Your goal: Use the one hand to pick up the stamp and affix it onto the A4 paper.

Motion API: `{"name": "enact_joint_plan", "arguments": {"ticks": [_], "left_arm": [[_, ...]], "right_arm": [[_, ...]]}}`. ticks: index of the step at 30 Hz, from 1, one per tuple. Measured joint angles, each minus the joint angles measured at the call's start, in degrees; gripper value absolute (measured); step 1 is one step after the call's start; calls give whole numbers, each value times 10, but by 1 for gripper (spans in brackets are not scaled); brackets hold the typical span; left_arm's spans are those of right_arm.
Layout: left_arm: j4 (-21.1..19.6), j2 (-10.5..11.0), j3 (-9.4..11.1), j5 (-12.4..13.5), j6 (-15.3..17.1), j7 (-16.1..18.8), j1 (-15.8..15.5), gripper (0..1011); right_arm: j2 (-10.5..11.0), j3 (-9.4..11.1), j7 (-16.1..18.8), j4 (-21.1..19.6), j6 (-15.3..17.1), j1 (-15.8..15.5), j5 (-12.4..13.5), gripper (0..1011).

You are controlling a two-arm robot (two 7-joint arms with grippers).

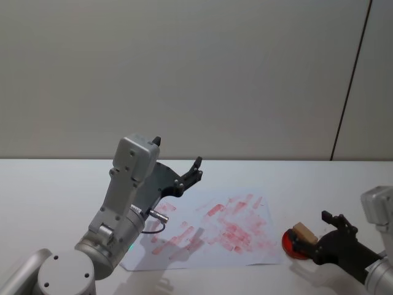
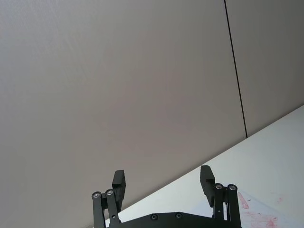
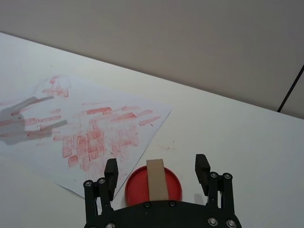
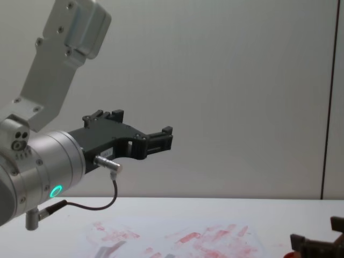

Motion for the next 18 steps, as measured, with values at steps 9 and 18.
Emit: {"name": "enact_joint_plan", "arguments": {"ticks": [9, 18], "left_arm": [[0, 0, 0, 0, 0, 0, 0, 1002], [0, 0, 0, 0, 0, 0, 0, 1002]], "right_arm": [[-7, -5, 9, 24, 5, 12, -12, 817], [-12, -7, 14, 43, 7, 21, -18, 534]]}}
